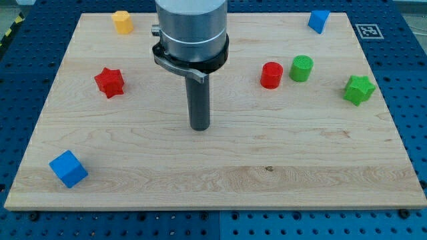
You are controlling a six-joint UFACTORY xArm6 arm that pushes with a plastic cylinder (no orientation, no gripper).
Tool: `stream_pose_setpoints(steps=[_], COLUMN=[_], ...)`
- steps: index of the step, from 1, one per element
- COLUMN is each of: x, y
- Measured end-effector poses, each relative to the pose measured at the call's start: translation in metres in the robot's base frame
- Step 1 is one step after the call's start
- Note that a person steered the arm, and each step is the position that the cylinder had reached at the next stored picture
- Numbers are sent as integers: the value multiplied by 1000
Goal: Place the arm towards the left of the red circle
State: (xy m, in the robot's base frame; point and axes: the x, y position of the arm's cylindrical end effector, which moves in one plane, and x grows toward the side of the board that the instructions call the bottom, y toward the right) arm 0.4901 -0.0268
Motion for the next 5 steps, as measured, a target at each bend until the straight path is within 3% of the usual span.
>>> stream_pose_setpoints(steps=[2,5], x=[-4,-65], y=[3,6])
